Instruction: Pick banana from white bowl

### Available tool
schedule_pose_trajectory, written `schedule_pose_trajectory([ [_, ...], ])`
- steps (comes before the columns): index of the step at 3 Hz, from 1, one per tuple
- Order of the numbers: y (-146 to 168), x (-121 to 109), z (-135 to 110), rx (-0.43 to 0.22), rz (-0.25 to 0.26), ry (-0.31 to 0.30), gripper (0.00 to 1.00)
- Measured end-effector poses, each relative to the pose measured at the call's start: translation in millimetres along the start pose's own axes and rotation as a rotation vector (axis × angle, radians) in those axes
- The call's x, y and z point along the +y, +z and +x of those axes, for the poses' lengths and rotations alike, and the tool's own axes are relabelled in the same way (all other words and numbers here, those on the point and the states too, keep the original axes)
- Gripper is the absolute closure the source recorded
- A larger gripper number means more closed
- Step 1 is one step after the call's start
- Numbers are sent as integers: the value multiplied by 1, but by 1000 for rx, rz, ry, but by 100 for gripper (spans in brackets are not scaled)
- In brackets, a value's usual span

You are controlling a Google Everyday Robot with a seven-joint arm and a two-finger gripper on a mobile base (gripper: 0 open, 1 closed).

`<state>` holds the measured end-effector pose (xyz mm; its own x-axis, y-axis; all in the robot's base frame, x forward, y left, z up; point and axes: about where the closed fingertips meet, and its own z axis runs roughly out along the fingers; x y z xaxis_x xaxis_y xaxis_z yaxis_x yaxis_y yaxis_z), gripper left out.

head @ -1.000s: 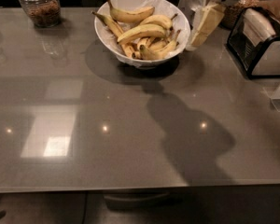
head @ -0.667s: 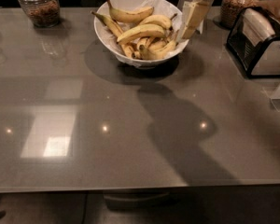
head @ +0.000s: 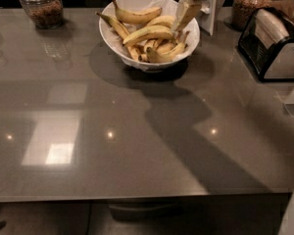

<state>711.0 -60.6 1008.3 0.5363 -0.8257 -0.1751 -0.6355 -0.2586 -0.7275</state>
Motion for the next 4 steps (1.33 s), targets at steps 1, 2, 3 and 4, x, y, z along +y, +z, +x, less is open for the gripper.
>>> schedule_pose_trajectory([
  [1,25,-2,6,-6,-29,-13,47],
  [2,48,1,12,-13,-67,-6,52],
  [3,65,6,17,-24,-103,14,51],
  [4,78,12,23,-26,-136,29,48],
])
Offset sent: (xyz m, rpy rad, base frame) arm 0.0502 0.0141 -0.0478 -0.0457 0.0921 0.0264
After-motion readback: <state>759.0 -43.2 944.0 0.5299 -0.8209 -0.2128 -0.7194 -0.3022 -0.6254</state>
